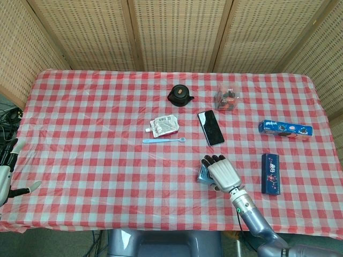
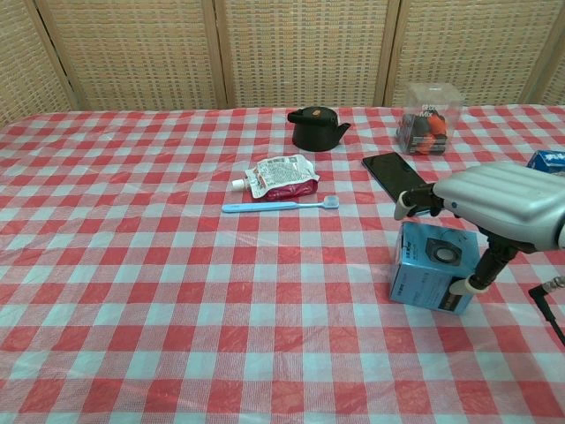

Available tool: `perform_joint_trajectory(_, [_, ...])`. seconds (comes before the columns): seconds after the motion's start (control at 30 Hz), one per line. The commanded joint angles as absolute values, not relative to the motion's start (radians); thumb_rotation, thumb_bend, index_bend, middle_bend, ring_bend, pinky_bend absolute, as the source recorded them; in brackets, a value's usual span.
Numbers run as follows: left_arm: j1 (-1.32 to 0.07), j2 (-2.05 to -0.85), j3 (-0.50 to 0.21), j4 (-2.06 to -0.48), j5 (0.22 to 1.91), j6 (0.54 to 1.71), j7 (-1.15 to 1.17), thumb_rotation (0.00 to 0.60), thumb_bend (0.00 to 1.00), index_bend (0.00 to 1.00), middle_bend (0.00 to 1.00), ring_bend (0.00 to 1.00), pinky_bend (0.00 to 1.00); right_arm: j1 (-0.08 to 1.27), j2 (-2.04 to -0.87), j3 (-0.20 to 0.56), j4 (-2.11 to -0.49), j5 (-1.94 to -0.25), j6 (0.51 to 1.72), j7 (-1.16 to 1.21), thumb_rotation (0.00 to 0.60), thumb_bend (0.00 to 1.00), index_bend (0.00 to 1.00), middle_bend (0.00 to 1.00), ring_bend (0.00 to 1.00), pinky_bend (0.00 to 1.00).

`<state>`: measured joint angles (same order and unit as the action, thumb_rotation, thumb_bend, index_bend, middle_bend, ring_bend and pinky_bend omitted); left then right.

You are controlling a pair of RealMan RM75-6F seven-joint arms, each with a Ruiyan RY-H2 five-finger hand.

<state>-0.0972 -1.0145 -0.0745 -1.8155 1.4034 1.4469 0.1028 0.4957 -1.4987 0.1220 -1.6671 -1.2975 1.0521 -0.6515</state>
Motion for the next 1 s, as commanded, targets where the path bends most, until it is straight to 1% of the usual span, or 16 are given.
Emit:
perform_joint_trajectory(0.03, [-0.098, -1.013, -0.074, -1.815, 1.403, 1.447, 0.099, 0.6, 0.0, 0.0, 0.0, 0.0, 0.0, 0.504, -1.51, 0.118, -1.658, -1.289, 1.061, -0.664, 0.6, 0.27, 0.34, 0.4, 0.4, 0.48])
perform_joint_trajectory(0.1, [-0.098, -1.012, -0.075, -1.815, 1.402, 1.447, 0.097, 0.6, 0.0, 0.0, 0.0, 0.0, 0.0, 0.506, -1.509, 0.12, -1.667, -1.29, 1.067, -0.653, 0.6, 0.35, 0.39, 0.44, 0.45, 0.52])
perform_joint_trajectory(0.2, [-0.099, -1.011, -0.075, -1.814, 1.399, 1.445, 0.096, 0.6, 0.0, 0.0, 0.0, 0.0, 0.0, 0.515, -1.491, 0.132, -1.696, -1.297, 1.07, -0.61, 0.6, 0.43, 0.42, 0.47, 0.47, 0.54])
perform_joint_trajectory(0.33, [-0.101, -1.011, -0.075, -1.814, 1.396, 1.442, 0.097, 0.6, 0.0, 0.0, 0.0, 0.0, 0.0, 0.545, -1.425, 0.166, -1.765, -1.254, 1.008, -0.529, 0.6, 0.48, 0.42, 0.48, 0.48, 0.54])
perform_joint_trajectory(0.47, [-0.104, -1.012, -0.077, -1.814, 1.388, 1.436, 0.098, 0.6, 0.0, 0.0, 0.0, 0.0, 0.0, 0.594, -1.34, 0.214, -1.847, -1.127, 0.901, -0.477, 0.6, 0.53, 0.44, 0.5, 0.49, 0.54])
perform_joint_trajectory(0.5, [-0.106, -1.012, -0.078, -1.814, 1.386, 1.434, 0.099, 0.6, 0.0, 0.0, 0.0, 0.0, 0.0, 0.612, -1.316, 0.226, -1.866, -1.082, 0.859, -0.455, 0.6, 0.54, 0.44, 0.5, 0.5, 0.54])
perform_joint_trajectory(0.57, [-0.107, -1.012, -0.079, -1.814, 1.382, 1.432, 0.1, 0.6, 0.0, 0.0, 0.0, 0.0, 0.0, 0.64, -1.278, 0.243, -1.89, -1.008, 0.787, -0.415, 0.6, 0.55, 0.45, 0.52, 0.5, 0.49])
perform_joint_trajectory(0.67, [-0.112, -1.014, -0.082, -1.813, 1.373, 1.425, 0.103, 0.6, 0.0, 0.0, 0.0, 0.0, 0.0, 0.724, -1.205, 0.276, -1.89, -0.855, 0.624, -0.333, 0.6, 0.58, 0.47, 0.53, 0.51, 0.42])
perform_joint_trajectory(0.8, [-0.118, -1.015, -0.086, -1.811, 1.361, 1.415, 0.108, 0.6, 0.0, 0.0, 0.0, 0.0, 0.0, 0.81, -1.184, 0.264, -1.835, -0.756, 0.491, -0.272, 0.6, 0.64, 0.47, 0.53, 0.51, 0.42])
perform_joint_trajectory(0.9, [-0.124, -1.016, -0.09, -1.808, 1.349, 1.406, 0.111, 0.6, 0.0, 0.0, 0.0, 0.0, 0.0, 0.881, -1.187, 0.229, -1.781, -0.703, 0.381, -0.223, 0.6, 0.67, 0.48, 0.53, 0.51, 0.42])
perform_joint_trajectory(1.0, [-0.128, -1.016, -0.094, -1.805, 1.336, 1.398, 0.109, 0.6, 0.0, 0.0, 0.0, 0.0, 0.0, 0.938, -1.209, 0.188, -1.721, -0.673, 0.328, -0.189, 0.6, 0.68, 0.48, 0.53, 0.52, 0.42])
